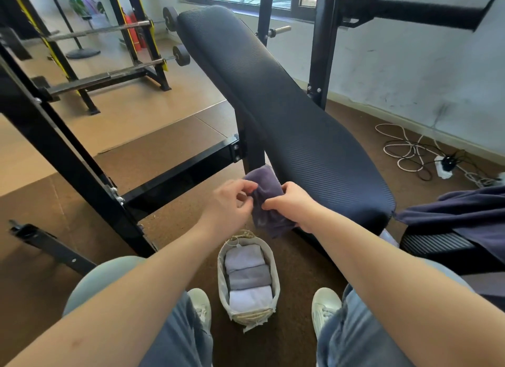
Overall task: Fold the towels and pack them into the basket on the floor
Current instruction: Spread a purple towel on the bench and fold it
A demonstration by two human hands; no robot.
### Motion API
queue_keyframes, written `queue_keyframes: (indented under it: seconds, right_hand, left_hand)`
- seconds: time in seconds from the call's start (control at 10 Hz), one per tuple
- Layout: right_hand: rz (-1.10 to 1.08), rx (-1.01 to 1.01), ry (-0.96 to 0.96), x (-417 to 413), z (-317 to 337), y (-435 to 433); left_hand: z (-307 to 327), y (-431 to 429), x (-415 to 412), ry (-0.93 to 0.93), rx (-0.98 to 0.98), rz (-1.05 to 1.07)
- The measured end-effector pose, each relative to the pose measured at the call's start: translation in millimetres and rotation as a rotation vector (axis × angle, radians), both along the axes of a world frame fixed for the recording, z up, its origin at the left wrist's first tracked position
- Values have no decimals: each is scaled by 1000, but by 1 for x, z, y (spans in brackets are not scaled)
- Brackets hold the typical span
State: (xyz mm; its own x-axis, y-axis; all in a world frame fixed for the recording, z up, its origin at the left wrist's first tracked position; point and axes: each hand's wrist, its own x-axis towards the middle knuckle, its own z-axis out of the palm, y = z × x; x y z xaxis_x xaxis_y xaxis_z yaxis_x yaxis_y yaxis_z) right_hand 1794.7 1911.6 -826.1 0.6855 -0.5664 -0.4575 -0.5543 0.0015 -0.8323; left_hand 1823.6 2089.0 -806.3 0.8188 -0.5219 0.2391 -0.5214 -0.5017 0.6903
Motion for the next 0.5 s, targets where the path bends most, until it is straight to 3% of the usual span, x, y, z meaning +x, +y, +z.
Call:
queue_keyframes:
  seconds: [0.2, 0.3, 0.5]
  right_hand:
    - [367, 200, -138, -18, -2, 15]
    - [408, 442, -196, -27, -17, 12]
    - [398, 447, -146, -17, -43, 17]
  left_hand:
    - [-29, -11, -13, 377, -16, 17]
    - [-43, 1, -10, 455, 28, 10]
    - [-58, 13, -8, 531, -50, 159]
